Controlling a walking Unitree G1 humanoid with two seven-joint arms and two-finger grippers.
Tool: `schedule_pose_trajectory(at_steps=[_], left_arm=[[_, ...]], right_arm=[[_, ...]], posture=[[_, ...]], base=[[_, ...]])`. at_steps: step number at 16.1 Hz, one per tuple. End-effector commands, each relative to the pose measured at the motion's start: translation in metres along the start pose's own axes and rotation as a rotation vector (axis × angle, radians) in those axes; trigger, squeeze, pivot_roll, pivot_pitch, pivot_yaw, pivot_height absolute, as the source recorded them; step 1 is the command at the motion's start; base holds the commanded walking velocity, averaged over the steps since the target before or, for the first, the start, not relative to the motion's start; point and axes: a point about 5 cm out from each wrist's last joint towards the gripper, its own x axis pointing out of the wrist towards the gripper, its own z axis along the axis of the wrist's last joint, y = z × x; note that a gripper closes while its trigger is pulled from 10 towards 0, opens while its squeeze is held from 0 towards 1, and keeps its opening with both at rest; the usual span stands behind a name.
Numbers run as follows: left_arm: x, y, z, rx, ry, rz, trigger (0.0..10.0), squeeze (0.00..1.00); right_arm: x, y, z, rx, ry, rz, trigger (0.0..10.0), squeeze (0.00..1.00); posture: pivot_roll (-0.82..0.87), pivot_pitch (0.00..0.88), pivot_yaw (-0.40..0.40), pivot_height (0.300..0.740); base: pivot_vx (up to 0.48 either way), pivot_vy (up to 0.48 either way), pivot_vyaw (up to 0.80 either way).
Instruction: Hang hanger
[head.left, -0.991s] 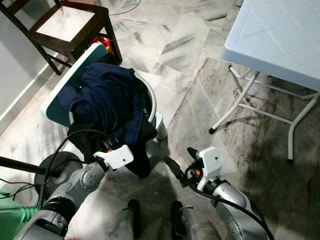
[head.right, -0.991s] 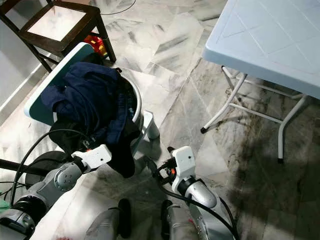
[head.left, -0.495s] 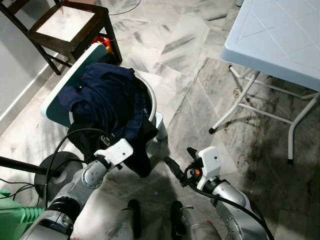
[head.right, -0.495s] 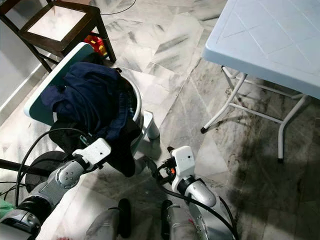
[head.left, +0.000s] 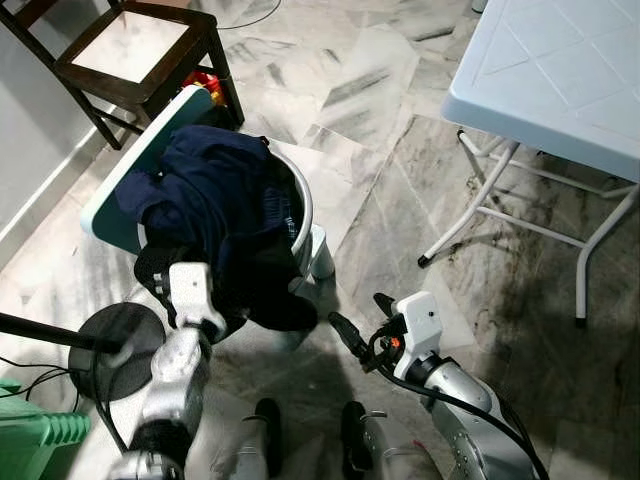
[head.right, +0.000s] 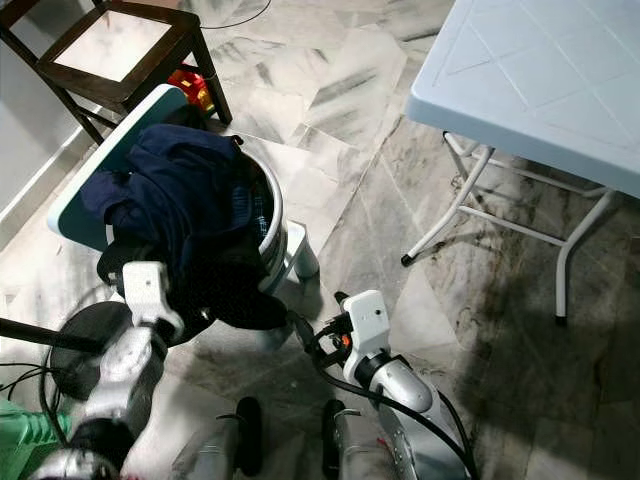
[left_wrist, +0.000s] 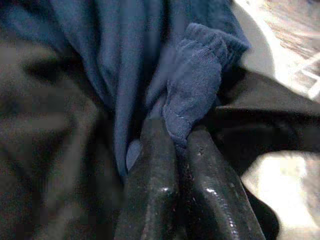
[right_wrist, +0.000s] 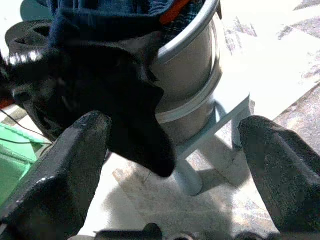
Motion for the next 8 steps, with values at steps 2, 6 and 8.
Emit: schedule_pose_trajectory(at_steps=[2, 6, 8], left_arm=[[-0.0106, -0.0065, -0.0174, 0.015, 0.065, -0.044, 3.5, 0.0], [-0.0151, -0.0064, -0.0216, 0.02, 0.1, -0.03, 10.0, 0.54], [-0.0169, -0.0066, -0.0152, 0.252, 0.052, -0.076, 10.0, 1.0]], right_arm=[[-0.0027, 0.0029, -0.0084, 0.01, 0.031, 0.014, 10.0, 0.0], [-0.0044, 0.002, -0.0089, 0.004, 0.036, 0.017, 10.0, 0.0], [-0.0048, 0.0018, -0.0091, 0.002, 0.038, 0.017, 10.0, 0.0]], posture=[[-0.04, 0.327, 0.022, 0.74], [-0.04, 0.328, 0.015, 0.74], [-0.04, 0.327, 0.011, 0.74]], base=[[0.0, 0.0, 0.0], [0.0, 0.0, 0.0], [0.0, 0.0, 0.0]])
